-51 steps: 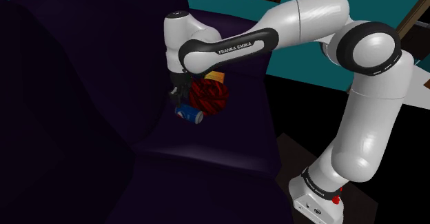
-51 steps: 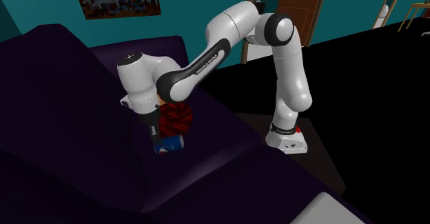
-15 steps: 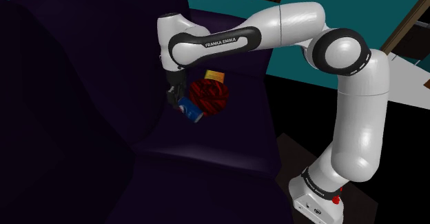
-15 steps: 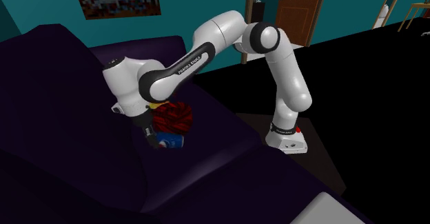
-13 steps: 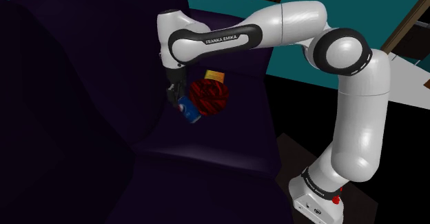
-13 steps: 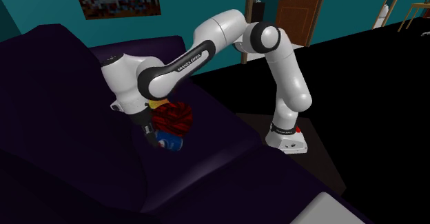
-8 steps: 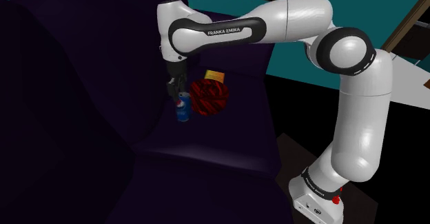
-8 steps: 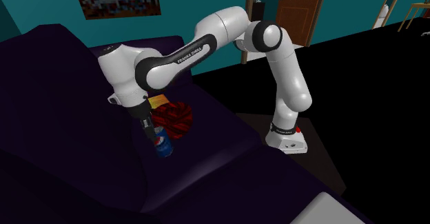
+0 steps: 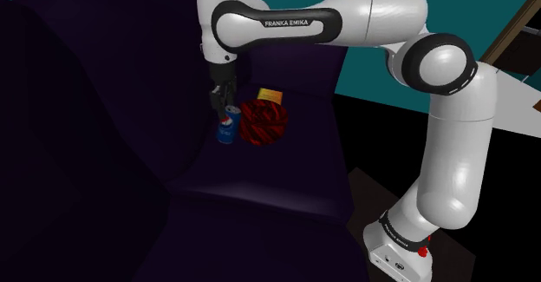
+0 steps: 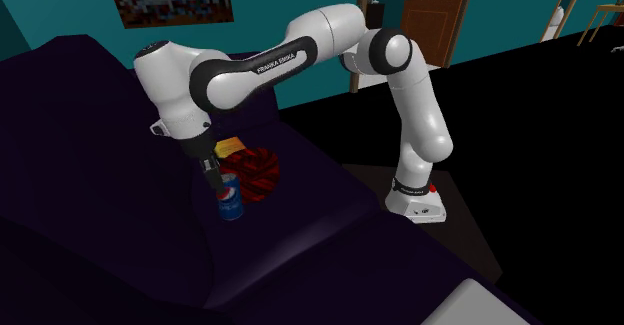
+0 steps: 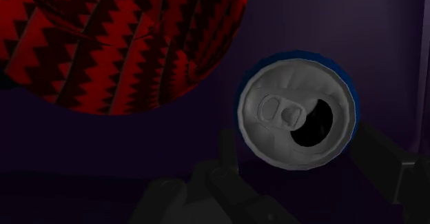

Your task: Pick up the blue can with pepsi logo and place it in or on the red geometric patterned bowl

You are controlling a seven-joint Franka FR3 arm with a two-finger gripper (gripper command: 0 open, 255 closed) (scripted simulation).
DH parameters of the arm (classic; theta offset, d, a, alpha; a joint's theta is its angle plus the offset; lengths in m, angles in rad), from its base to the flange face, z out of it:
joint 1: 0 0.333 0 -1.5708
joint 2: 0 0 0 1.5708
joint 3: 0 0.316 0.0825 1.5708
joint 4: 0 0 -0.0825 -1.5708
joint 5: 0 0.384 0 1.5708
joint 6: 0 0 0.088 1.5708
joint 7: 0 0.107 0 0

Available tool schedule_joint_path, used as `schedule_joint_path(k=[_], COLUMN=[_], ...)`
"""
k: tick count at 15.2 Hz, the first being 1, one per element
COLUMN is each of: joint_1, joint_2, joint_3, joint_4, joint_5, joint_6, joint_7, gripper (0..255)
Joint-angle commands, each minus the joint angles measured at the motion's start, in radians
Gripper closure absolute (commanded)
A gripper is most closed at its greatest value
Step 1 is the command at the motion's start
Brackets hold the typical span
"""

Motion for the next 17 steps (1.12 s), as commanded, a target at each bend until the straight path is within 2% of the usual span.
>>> schedule_joint_path(k=[1,11,17], joint_1=[0.004,0.027,-0.099], joint_2=[0.003,0.014,-0.072], joint_3=[0.0,0.002,-0.023], joint_4=[0.032,0.177,0.06], joint_5=[0.0,-0.003,0.024], joint_6=[-0.029,-0.161,-0.117], joint_7=[-0.002,-0.008,-0.137], gripper=[255,255,255])
